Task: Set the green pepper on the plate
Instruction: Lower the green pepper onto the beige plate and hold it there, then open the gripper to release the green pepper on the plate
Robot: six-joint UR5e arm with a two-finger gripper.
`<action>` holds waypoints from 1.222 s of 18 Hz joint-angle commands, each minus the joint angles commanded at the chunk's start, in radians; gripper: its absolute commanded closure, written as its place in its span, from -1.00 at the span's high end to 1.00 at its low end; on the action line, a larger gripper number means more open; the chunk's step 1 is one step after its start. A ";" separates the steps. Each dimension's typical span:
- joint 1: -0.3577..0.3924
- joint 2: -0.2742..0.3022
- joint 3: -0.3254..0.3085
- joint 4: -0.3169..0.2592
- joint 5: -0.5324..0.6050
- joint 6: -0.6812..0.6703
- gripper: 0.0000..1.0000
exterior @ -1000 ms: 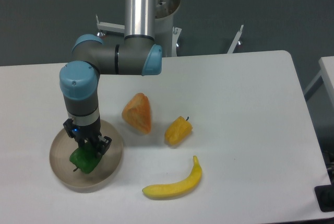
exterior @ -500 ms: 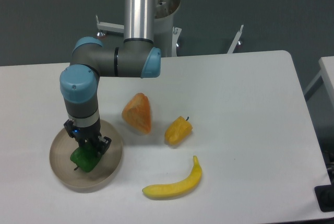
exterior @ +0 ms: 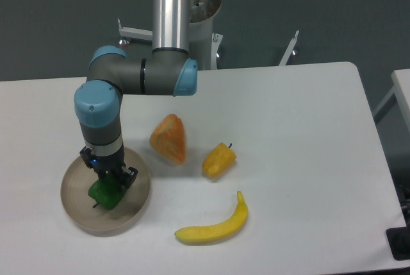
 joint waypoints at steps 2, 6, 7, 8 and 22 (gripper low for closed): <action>0.000 0.000 -0.002 0.000 0.000 -0.002 -0.28; 0.000 -0.002 -0.003 0.000 0.000 0.000 -0.26; 0.000 0.000 -0.003 -0.002 0.000 0.000 -0.25; 0.000 -0.002 -0.003 -0.002 0.000 0.000 -0.25; 0.006 0.017 0.011 -0.012 0.002 0.029 0.99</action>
